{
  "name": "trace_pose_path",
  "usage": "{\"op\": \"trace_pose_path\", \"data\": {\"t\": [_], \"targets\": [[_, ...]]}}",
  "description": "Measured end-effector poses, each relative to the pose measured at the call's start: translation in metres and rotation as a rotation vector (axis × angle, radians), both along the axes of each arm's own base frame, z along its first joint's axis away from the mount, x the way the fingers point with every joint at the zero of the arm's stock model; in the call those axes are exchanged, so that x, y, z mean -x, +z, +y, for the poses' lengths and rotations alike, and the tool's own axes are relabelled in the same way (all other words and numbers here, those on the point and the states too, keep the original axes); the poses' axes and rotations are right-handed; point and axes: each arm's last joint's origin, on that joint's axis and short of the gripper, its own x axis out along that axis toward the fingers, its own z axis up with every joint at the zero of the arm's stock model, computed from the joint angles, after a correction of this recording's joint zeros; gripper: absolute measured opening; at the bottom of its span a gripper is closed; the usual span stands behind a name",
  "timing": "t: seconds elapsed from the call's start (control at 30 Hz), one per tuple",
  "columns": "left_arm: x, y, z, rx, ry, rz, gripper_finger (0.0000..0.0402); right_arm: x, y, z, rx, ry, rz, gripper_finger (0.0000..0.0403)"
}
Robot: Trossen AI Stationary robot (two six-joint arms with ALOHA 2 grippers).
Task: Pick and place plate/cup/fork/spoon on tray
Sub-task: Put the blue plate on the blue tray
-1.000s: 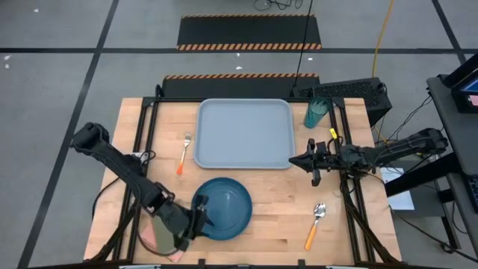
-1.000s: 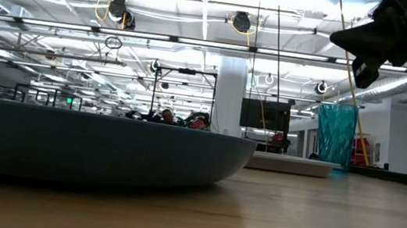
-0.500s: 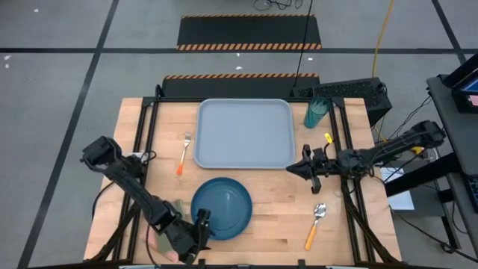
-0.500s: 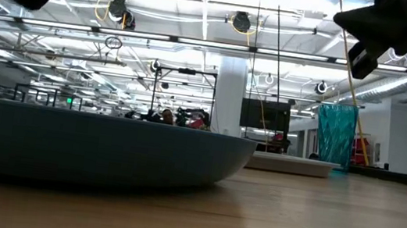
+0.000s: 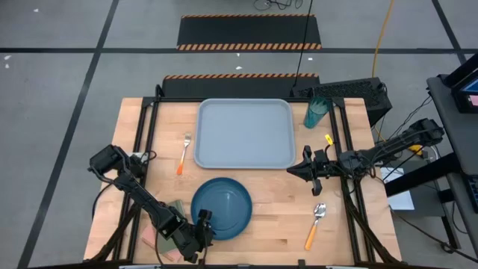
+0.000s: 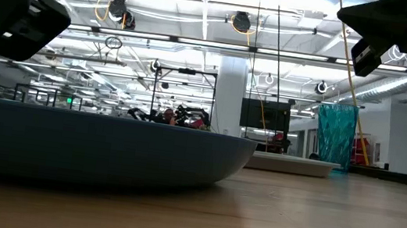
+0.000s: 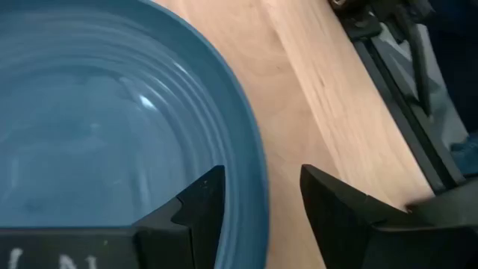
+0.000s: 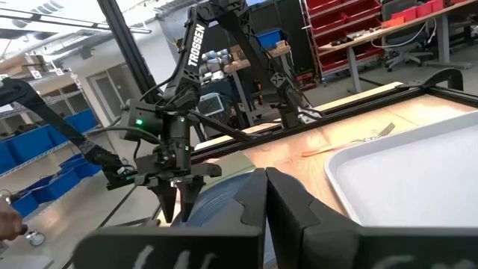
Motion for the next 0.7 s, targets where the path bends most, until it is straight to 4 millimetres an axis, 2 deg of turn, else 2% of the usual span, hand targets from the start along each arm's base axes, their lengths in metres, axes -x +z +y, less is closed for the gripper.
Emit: {"op": "trace_pose_path", "data": {"t": [0.17, 0.43, 0.6, 0.7], "targets": [[0.0012, -0.0013, 0.0017, -0.031, 0.002, 0.009, 0.0131, 0.0, -0.0003, 0.0, 0.001, 0.0, 0.003, 0.0], [0.0016, -0.0031, 0.0049, -0.075, -0.015, 0.025, 0.0015, 0.0, -0.0003, 0.0, 0.008, 0.0, 0.003, 0.0], [-0.0001, -0.0022, 0.0066, -0.096, -0.043, 0.017, 0.002, 0.0, -0.0003, 0.0, 0.007, 0.0, 0.003, 0.0], [0.0008, 0.0057, 0.0078, -0.097, -0.065, -0.002, 0.0015, 0.0, 0.0, 0.0, 0.005, 0.0, -0.001, 0.0]]}}
